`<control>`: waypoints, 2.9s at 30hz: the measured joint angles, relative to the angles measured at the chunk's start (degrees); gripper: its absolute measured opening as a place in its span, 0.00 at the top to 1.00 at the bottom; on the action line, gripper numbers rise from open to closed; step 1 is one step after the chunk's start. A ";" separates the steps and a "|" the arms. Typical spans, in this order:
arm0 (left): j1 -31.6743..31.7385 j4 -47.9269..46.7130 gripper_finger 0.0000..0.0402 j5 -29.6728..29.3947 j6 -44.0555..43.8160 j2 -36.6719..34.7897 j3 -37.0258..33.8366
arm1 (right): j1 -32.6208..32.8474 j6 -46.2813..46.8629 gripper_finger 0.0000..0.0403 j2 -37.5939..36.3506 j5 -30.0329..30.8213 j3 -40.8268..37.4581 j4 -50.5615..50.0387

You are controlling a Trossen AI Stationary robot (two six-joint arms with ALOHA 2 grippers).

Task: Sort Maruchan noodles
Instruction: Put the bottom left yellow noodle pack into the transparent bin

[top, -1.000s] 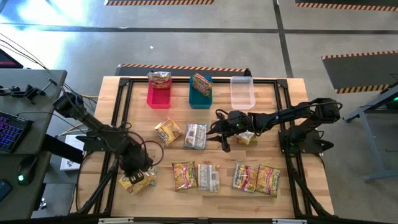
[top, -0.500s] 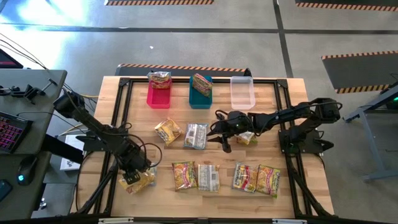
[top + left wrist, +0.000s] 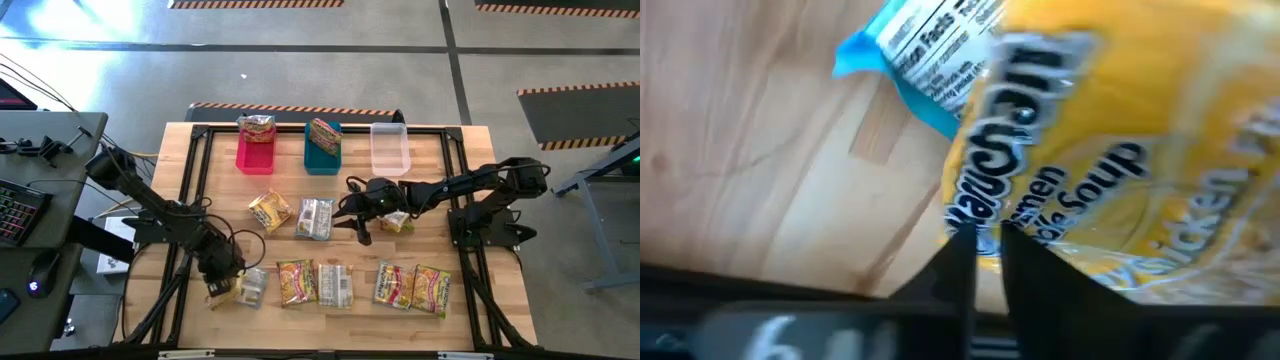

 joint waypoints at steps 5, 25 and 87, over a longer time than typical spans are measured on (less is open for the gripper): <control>2.17 2.35 0.98 -3.72 -1.36 -1.83 0.00 | 0.00 0.00 0.73 0.00 0.00 0.00 0.06; 5.98 -4.58 0.78 -13.39 -14.75 -19.20 -0.37 | 0.00 1.69 0.73 0.00 0.02 0.00 0.32; 15.98 59.85 1.00 -37.82 15.90 -25.00 -20.11 | 3.19 24.63 0.46 0.12 3.78 3.17 7.36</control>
